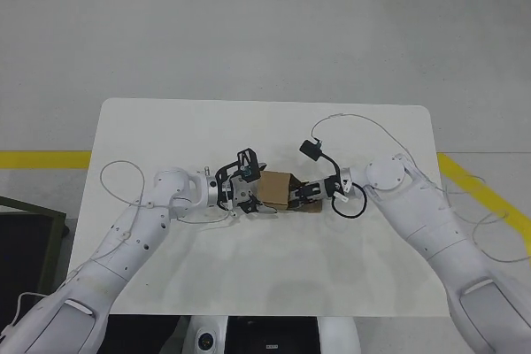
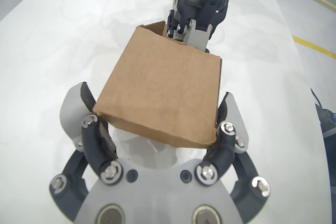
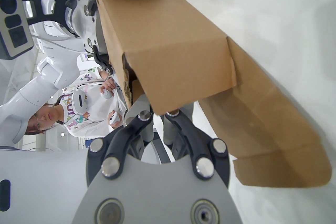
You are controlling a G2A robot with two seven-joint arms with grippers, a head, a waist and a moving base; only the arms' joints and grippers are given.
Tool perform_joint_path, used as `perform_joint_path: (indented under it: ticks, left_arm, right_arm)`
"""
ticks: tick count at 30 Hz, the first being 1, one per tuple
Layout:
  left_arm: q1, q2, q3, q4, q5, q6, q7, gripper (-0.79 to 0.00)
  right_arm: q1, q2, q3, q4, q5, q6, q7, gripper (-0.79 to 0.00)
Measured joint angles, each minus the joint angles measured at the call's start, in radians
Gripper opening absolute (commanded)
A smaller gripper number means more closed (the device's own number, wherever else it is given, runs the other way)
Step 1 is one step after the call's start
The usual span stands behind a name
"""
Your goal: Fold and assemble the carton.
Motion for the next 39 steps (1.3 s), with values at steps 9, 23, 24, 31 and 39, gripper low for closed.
perform_joint_path:
  ticks: [9,23,24,31,39]
  left_arm:
    - [-0.001,-0.006,0.0,0.004,-0.008,-0.005,-0.006,0.0]
    - [-0.001,-0.011,-0.009,0.009,-0.002,-0.012,-0.004,0.0]
    - [-0.001,-0.011,-0.009,0.009,-0.002,-0.013,-0.004,0.0]
    - [-0.001,-0.013,-0.013,0.011,0.001,-0.015,-0.007,0.0]
    - [0.001,-0.013,-0.023,0.014,0.001,-0.019,-0.013,0.0]
  right_arm:
    - [0.012,-0.018,-0.011,0.011,-0.007,-0.021,-0.021,-0.785]
    - [-0.066,0.057,0.14,-0.092,-0.052,0.037,0.044,-0.785]
    - [-0.073,0.061,0.149,-0.098,-0.055,0.042,0.039,-0.785]
    - [-0.085,0.073,0.182,-0.097,-0.083,0.041,0.01,-0.785]
    - [-0.052,0.058,0.157,-0.043,-0.082,0.004,0.0,-0.785]
